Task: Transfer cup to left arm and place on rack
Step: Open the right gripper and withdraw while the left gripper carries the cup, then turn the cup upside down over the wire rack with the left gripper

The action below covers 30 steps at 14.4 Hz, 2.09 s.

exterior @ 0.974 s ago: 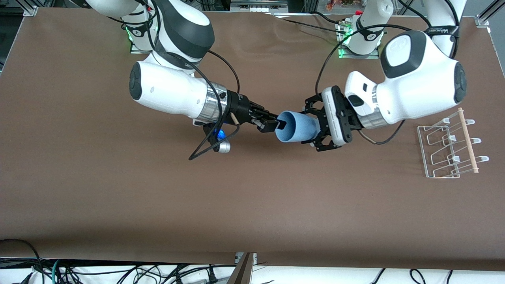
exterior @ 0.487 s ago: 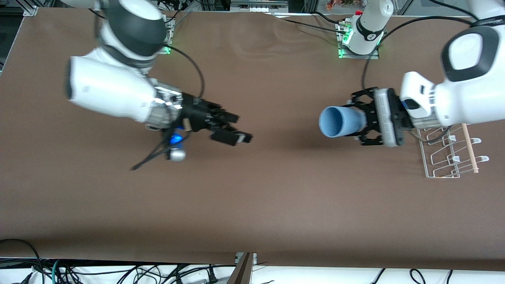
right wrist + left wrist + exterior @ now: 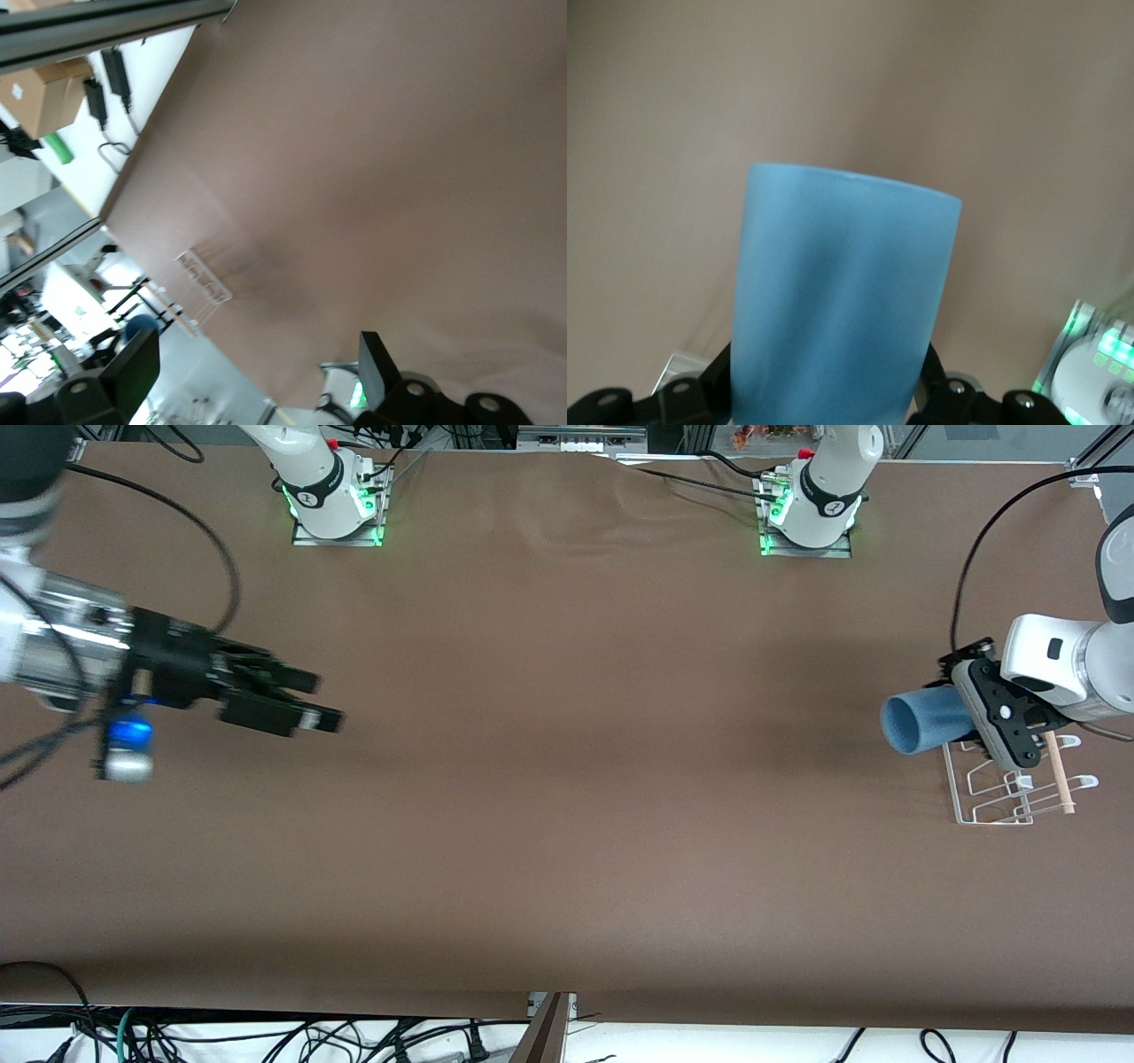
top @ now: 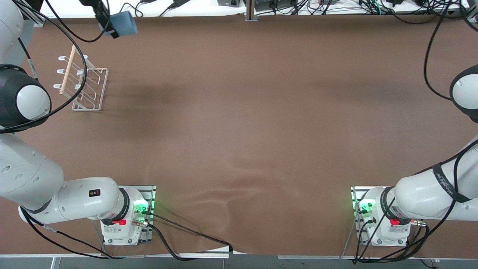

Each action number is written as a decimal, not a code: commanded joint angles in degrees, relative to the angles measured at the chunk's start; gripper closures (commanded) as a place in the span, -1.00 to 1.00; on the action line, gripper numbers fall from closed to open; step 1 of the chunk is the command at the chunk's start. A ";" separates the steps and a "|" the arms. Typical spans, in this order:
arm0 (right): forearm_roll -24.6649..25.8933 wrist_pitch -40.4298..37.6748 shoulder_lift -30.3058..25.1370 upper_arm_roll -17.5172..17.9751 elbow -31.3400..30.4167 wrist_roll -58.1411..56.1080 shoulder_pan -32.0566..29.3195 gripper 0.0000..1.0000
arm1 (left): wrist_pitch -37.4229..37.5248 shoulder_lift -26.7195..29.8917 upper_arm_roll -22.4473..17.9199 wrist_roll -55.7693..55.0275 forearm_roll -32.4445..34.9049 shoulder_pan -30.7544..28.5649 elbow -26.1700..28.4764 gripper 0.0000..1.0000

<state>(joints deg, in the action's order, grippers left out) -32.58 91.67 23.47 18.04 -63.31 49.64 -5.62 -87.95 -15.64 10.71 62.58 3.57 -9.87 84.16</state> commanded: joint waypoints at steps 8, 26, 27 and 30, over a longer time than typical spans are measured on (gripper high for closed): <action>18.95 -0.12 -19.21 -7.93 -26.18 -25.18 0.34 -0.98 | 12.09 -2.98 1.15 -3.96 40.78 3.80 5.39 1.00; 30.21 -0.71 -25.93 -11.88 -33.01 -39.26 1.40 -0.99 | 12.36 -10.72 1.07 -25.31 59.70 5.74 14.27 0.98; 30.38 -0.62 -25.93 -11.89 -33.01 -39.09 1.40 -0.99 | 12.01 -10.72 1.07 -26.71 61.02 5.74 16.28 1.00; 30.99 -0.62 -25.06 -11.63 -32.75 -39.87 1.57 -0.99 | 11.74 -10.72 1.15 -30.94 62.78 6.26 21.03 1.00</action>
<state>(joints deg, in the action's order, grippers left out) -1.15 90.79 -1.81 6.84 -95.76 9.22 -4.98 -76.43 -27.06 11.91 34.12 63.53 -4.41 101.48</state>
